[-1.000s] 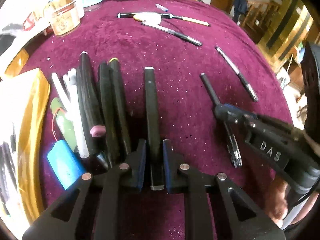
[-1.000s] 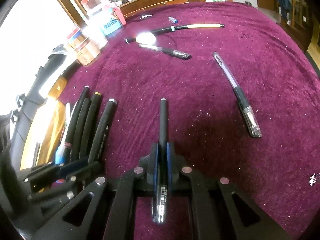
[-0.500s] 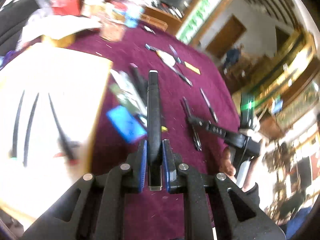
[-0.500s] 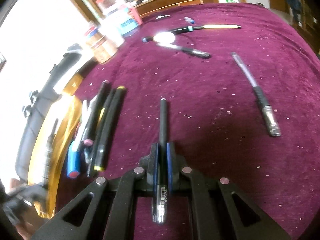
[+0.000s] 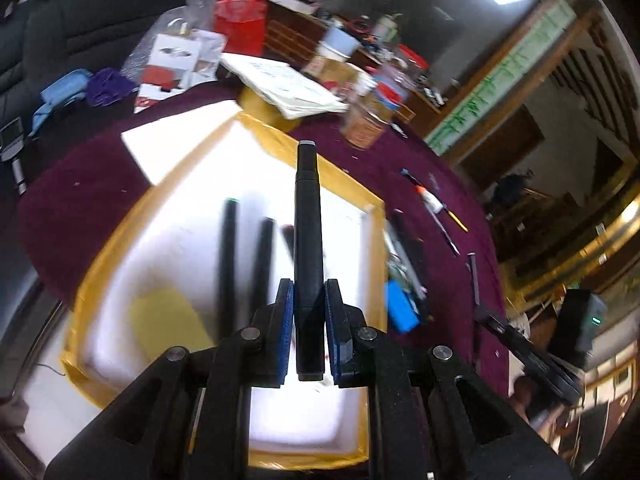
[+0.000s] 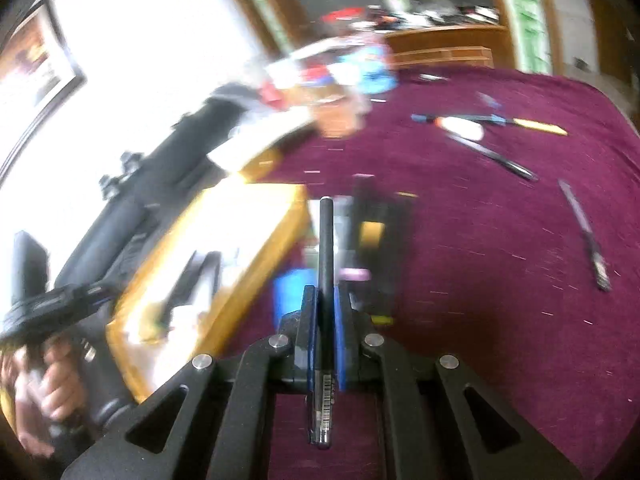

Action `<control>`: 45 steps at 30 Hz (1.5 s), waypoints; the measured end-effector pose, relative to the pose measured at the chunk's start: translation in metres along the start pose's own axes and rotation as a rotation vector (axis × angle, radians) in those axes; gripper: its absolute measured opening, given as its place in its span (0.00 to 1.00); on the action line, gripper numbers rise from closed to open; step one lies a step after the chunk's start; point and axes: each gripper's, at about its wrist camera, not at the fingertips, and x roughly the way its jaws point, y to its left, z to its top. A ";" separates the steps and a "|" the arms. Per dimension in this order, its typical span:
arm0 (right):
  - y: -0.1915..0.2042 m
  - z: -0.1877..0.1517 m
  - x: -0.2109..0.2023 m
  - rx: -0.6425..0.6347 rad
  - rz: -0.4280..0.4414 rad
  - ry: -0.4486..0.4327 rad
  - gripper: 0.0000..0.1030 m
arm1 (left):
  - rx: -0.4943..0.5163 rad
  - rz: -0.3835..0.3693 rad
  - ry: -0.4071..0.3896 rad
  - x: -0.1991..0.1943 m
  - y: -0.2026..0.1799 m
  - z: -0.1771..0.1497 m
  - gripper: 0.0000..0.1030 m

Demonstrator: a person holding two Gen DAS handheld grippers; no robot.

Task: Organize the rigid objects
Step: 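Carry the black pen and black marker into the tray alongside the others, then open both tools to release the pen and marker in the tray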

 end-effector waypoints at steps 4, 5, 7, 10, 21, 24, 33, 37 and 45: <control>0.045 0.016 0.023 -0.050 0.097 0.036 0.06 | -0.003 0.060 -0.003 0.005 0.015 0.011 0.12; 0.054 0.021 0.035 -0.053 0.105 0.050 0.06 | 0.004 0.079 0.011 0.011 0.018 0.014 0.12; 0.063 0.029 0.062 -0.048 0.108 0.078 0.06 | 0.010 0.099 0.029 0.022 0.025 0.020 0.12; 0.072 0.038 0.110 -0.059 0.039 0.106 0.06 | 0.010 0.154 0.053 0.035 0.037 0.023 0.12; 0.074 0.023 0.171 -0.141 -0.143 0.088 0.06 | 0.060 0.315 0.149 0.067 0.052 0.019 0.12; 0.078 0.020 0.172 -0.161 -0.152 0.085 0.07 | 0.075 0.334 0.142 0.067 0.049 0.018 0.12; 0.074 0.021 0.162 -0.099 -0.042 0.074 0.10 | 0.074 0.346 0.096 0.053 0.040 0.011 0.29; 0.074 0.024 0.146 -0.086 0.009 0.044 0.14 | 0.053 0.313 0.035 0.029 0.032 0.005 0.35; 0.045 0.024 0.085 -0.067 0.110 0.070 0.33 | 0.094 0.245 0.000 0.014 -0.004 -0.018 0.47</control>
